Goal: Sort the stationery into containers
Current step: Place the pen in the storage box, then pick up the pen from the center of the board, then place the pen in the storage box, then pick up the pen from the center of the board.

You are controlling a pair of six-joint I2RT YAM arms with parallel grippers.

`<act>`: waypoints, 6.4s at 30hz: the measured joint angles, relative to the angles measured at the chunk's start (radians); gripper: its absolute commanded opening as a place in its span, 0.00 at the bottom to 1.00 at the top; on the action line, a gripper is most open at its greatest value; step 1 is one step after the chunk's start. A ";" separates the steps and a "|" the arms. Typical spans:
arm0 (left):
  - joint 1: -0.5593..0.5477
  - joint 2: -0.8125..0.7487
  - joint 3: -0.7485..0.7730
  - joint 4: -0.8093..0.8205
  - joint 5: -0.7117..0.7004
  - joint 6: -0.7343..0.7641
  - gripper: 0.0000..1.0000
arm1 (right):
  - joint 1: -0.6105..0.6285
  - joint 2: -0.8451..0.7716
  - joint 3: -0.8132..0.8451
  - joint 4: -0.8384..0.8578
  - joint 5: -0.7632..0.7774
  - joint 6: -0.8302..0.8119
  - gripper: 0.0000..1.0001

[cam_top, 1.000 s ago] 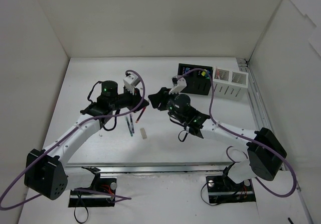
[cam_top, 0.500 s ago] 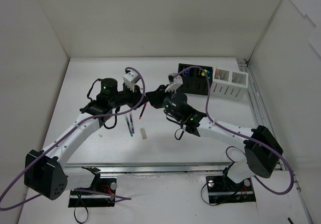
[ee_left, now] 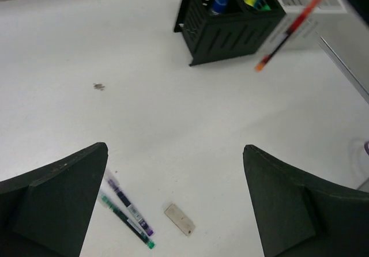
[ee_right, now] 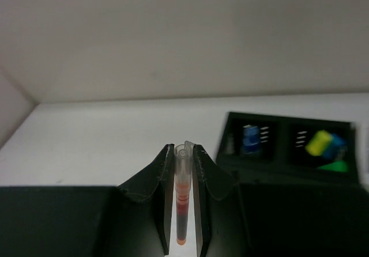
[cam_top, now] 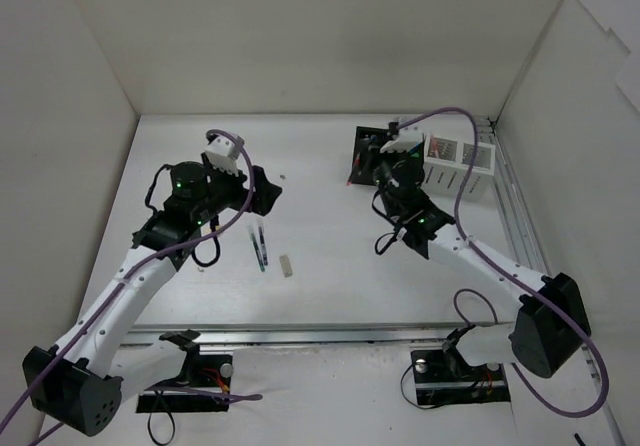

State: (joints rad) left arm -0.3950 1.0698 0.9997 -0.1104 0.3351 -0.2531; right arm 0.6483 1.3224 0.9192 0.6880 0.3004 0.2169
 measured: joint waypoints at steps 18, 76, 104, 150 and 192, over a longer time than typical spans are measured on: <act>0.195 0.063 -0.196 -0.125 -0.173 -0.225 0.99 | -0.610 0.291 0.245 -0.004 -0.161 -0.302 0.00; 0.017 0.713 0.140 -0.413 -0.508 -0.608 0.00 | -0.365 -0.544 -0.255 -0.548 0.115 -0.123 0.98; -0.111 0.122 -0.136 0.094 0.227 0.183 0.00 | -0.092 -0.068 -0.213 -0.002 -0.719 0.336 0.90; 0.044 0.164 -0.227 -0.013 -0.173 -0.076 0.99 | -0.560 0.140 0.229 -0.063 -0.040 -0.169 0.00; -0.128 0.539 -0.066 -0.089 -0.404 -0.185 0.00 | -0.552 -0.357 -0.013 -0.451 -0.300 0.103 0.98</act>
State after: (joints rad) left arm -0.5228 1.6089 0.9340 -0.1989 -0.0689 -0.4385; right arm 0.0967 0.9657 0.9062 0.2371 0.0006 0.3202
